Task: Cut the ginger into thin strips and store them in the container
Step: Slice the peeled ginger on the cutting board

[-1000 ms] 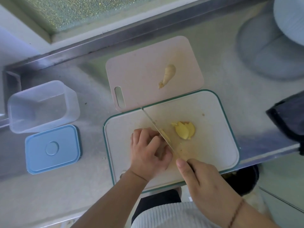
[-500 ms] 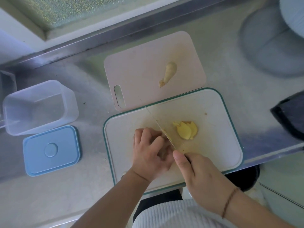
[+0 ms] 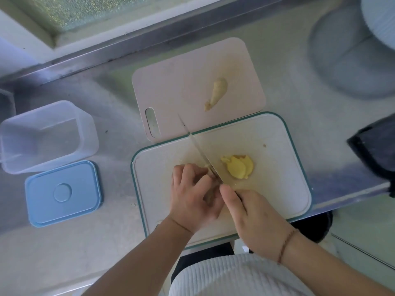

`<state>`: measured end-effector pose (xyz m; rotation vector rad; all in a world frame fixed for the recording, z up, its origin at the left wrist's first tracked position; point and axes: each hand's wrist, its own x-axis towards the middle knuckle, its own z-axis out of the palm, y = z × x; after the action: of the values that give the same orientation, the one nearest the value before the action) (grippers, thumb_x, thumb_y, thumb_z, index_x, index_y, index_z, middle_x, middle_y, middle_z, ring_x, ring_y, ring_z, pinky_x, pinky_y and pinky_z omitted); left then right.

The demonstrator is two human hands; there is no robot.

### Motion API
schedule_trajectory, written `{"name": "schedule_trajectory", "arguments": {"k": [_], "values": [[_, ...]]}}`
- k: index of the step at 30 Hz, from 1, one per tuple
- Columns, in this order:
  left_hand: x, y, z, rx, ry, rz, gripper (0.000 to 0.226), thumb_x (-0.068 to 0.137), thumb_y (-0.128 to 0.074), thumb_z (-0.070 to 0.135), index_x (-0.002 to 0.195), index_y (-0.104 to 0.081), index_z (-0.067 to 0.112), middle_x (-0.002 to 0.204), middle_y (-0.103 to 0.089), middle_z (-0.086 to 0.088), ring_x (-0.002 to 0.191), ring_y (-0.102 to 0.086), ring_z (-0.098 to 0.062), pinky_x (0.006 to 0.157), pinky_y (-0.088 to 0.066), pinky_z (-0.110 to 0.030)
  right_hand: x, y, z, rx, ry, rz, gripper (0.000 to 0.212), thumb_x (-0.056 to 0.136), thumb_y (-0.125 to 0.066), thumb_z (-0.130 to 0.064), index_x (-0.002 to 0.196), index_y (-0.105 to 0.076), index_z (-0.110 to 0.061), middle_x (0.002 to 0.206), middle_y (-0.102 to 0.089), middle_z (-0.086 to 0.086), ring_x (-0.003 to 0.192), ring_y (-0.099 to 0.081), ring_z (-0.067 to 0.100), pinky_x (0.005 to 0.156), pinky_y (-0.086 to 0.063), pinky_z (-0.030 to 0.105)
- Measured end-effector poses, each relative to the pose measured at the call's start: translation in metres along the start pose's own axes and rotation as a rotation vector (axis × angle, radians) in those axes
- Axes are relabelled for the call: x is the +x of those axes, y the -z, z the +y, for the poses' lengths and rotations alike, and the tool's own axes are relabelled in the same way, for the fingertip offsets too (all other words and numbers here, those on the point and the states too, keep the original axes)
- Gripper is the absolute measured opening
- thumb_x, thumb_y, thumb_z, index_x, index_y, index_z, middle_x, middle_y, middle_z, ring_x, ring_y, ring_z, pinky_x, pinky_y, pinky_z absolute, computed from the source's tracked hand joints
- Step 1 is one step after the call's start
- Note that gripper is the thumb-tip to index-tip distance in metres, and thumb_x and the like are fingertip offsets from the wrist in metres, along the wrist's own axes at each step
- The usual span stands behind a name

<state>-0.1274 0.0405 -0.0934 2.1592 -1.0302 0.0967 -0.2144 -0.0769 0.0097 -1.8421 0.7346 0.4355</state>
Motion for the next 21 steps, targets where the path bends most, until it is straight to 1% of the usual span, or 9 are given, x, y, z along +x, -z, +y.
{"name": "schedule_trajectory", "arguments": {"k": [3,5,7,9,11,12,14,17,21], "values": [[-0.001,0.0,-0.001,0.005,0.007,-0.007,0.02,0.087,-0.057,0.03,0.073,-0.056,0.015,0.083,-0.06,-0.009,0.074,-0.052,-0.034,0.078,-0.032,-0.033,0.008,-0.003,-0.003,-0.021,0.026,0.014,0.067,0.076,-0.016,-0.073,0.059,-0.043,-0.014,0.044,-0.039,-0.005,0.042,-0.038,0.009,0.048,-0.032,0.02],[0.0,0.0,-0.001,-0.003,0.016,0.001,0.021,0.09,-0.052,0.035,0.076,-0.05,0.019,0.085,-0.059,-0.009,0.075,-0.052,-0.033,0.078,-0.031,-0.032,-0.001,-0.004,0.003,-0.051,0.034,0.029,0.063,0.079,-0.017,-0.071,0.062,-0.045,-0.018,0.046,-0.041,-0.005,0.046,-0.04,0.009,0.05,-0.034,0.02],[0.0,0.0,-0.001,-0.015,0.005,0.015,0.017,0.086,-0.057,0.032,0.078,-0.047,0.021,0.09,-0.055,-0.005,0.077,-0.05,-0.032,0.078,-0.032,-0.033,-0.012,-0.003,0.008,-0.068,0.021,0.019,0.064,0.082,-0.018,-0.069,0.066,-0.051,-0.016,0.051,-0.043,-0.004,0.05,-0.042,0.009,0.053,-0.038,0.022],[-0.001,-0.001,-0.001,-0.02,-0.009,0.015,0.016,0.085,-0.058,0.031,0.079,-0.046,0.022,0.091,-0.054,-0.003,0.077,-0.05,-0.031,0.079,-0.032,-0.031,-0.01,-0.004,0.009,-0.067,0.021,0.003,0.067,0.082,-0.017,-0.069,0.068,-0.053,-0.014,0.051,-0.043,-0.004,0.05,-0.042,0.009,0.052,-0.038,0.022],[-0.001,-0.001,-0.003,-0.024,-0.01,-0.01,0.014,0.085,-0.056,0.03,0.078,-0.046,0.022,0.086,-0.058,-0.007,0.075,-0.051,-0.034,0.082,-0.029,-0.027,0.004,-0.007,0.005,-0.046,0.042,0.028,0.065,0.08,-0.018,-0.071,0.063,-0.048,-0.016,0.047,-0.041,-0.006,0.045,-0.04,0.008,0.048,-0.032,0.019],[-0.001,-0.001,-0.004,-0.016,-0.004,-0.02,0.013,0.081,-0.059,0.027,0.078,-0.047,0.022,0.085,-0.059,-0.008,0.074,-0.052,-0.034,0.083,-0.028,-0.027,0.012,-0.009,0.003,-0.042,0.048,0.036,0.065,0.079,-0.017,-0.072,0.063,-0.047,-0.018,0.046,-0.041,-0.006,0.044,-0.04,0.008,0.049,-0.031,0.018],[-0.001,0.0,-0.004,-0.016,0.0,-0.031,0.015,0.074,-0.064,0.025,0.077,-0.05,0.021,0.085,-0.059,-0.008,0.074,-0.052,-0.034,0.081,-0.029,-0.028,0.017,-0.011,0.002,-0.045,0.049,0.041,0.067,0.079,-0.016,-0.073,0.066,-0.049,-0.016,0.049,-0.044,-0.005,0.045,-0.041,0.008,0.049,-0.032,0.02],[0.001,0.001,-0.002,-0.019,-0.005,-0.002,0.021,0.075,-0.063,0.026,0.076,-0.043,0.022,0.088,-0.056,-0.005,0.075,-0.05,-0.032,0.079,-0.031,-0.031,-0.005,-0.01,0.014,-0.04,0.019,0.013,0.064,0.083,-0.02,-0.069,0.064,-0.049,-0.015,0.05,-0.042,-0.004,0.047,-0.04,0.008,0.049,-0.034,0.02],[0.0,0.001,-0.001,-0.013,-0.014,0.007,0.023,0.072,-0.064,0.021,0.079,-0.042,0.024,0.083,-0.059,-0.01,0.074,-0.055,-0.034,0.082,-0.032,-0.03,-0.022,-0.005,0.029,-0.041,-0.014,0.015,0.058,0.081,-0.021,-0.069,0.057,-0.038,-0.019,0.048,-0.041,-0.008,0.05,-0.039,0.008,0.053,-0.036,0.02]]}}
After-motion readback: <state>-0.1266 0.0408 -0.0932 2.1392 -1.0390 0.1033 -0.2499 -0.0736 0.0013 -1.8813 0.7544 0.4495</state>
